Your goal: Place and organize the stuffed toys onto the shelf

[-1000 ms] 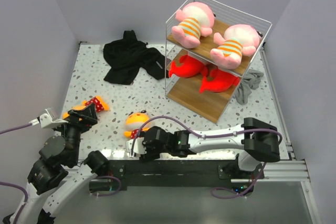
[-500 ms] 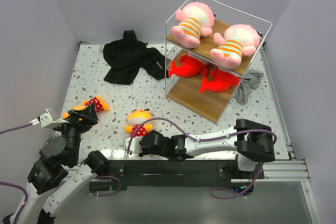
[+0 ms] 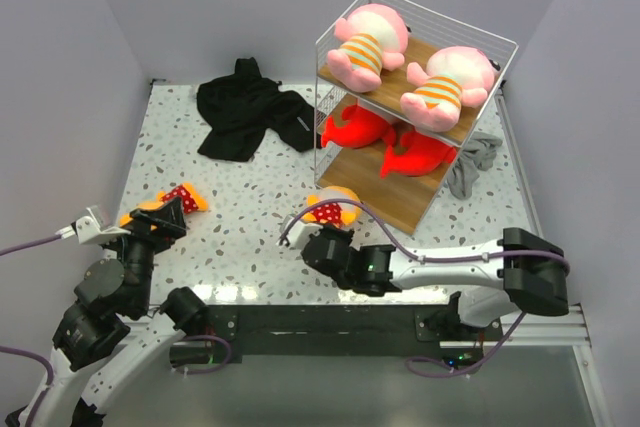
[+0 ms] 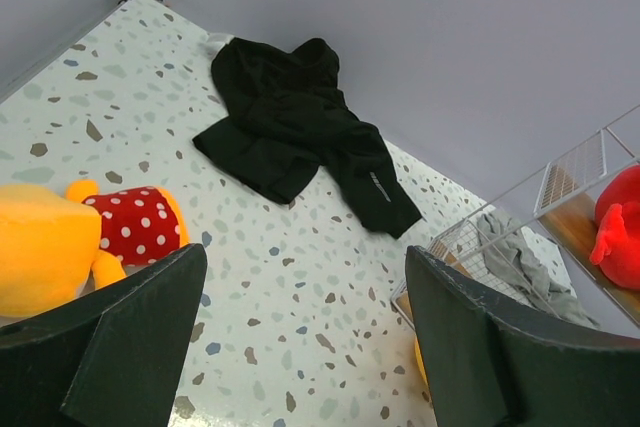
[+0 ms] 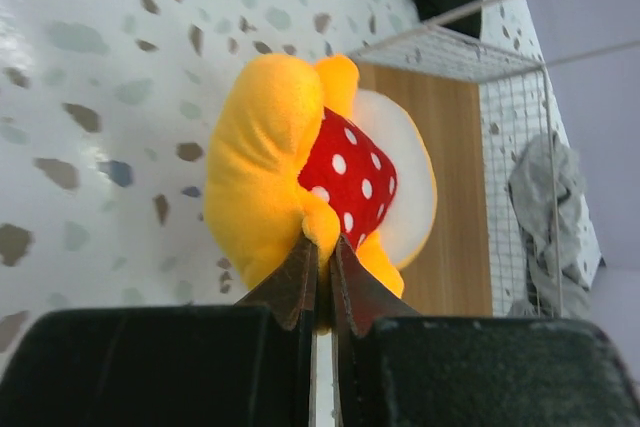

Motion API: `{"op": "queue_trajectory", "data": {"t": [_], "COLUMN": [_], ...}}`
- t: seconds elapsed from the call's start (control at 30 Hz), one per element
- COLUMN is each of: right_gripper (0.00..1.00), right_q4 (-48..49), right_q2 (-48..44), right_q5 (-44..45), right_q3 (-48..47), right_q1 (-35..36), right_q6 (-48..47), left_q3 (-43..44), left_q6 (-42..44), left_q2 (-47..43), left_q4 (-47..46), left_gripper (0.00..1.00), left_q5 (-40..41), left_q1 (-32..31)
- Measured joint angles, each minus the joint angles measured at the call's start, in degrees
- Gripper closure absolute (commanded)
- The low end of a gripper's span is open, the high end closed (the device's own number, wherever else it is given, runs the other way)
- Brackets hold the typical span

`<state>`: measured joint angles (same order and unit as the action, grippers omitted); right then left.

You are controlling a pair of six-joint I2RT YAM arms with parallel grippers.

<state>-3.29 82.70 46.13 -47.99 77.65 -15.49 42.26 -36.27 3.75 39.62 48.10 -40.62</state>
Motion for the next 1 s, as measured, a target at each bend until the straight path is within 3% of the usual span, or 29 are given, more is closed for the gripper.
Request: {"op": "queue_trajectory", "data": {"t": [0.27, 1.0], "right_gripper": [1.00, 1.00], "right_q4": [6.0, 7.0], "right_q2": [-6.5, -9.5], "right_q5": [1.1, 1.2], "right_q3": [4.9, 2.7], "right_q1": [-6.3, -6.4], "right_q6": [-8.9, -19.9], "left_q3": [0.0, 0.0], "left_q6": [0.0, 0.0], "left_q2": [-1.5, -1.7], "left_q4": [-0.1, -0.2], "left_gripper": [0.14, 0.14], "left_q5": [0.0, 0.0], "left_q1": [0.0, 0.0]}}
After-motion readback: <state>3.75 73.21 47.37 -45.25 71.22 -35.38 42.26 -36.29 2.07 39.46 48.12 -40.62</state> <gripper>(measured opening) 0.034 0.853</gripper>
